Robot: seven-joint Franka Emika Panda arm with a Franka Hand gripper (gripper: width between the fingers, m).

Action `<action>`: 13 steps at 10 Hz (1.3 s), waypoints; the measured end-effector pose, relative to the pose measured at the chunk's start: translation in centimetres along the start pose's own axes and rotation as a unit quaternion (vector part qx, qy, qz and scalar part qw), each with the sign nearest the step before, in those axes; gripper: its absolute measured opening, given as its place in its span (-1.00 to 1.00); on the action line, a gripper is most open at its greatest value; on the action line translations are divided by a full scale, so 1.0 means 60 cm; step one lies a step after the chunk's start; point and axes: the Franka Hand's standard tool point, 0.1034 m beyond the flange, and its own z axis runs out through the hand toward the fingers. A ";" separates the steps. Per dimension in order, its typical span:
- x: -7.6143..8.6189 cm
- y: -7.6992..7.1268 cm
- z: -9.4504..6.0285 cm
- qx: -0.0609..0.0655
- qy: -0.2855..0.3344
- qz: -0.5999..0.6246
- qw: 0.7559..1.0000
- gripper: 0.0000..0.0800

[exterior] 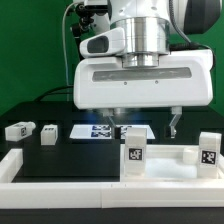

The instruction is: Assemble square table

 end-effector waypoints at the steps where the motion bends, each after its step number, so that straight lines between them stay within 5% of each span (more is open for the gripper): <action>1: -0.007 -0.002 0.004 0.005 -0.048 0.002 0.999 0.62; 6: 0.009 0.028 0.027 -0.003 -0.067 0.014 0.998 0.62; 9: 0.008 0.027 0.027 -0.007 -0.067 0.073 0.995 -0.28; 13: 0.005 0.024 0.027 -0.016 -0.045 0.254 0.966 -0.28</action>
Offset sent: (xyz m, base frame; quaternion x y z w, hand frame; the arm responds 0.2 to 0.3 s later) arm 0.0034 -0.0251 -0.0155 -0.0146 0.0194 -0.0041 0.9997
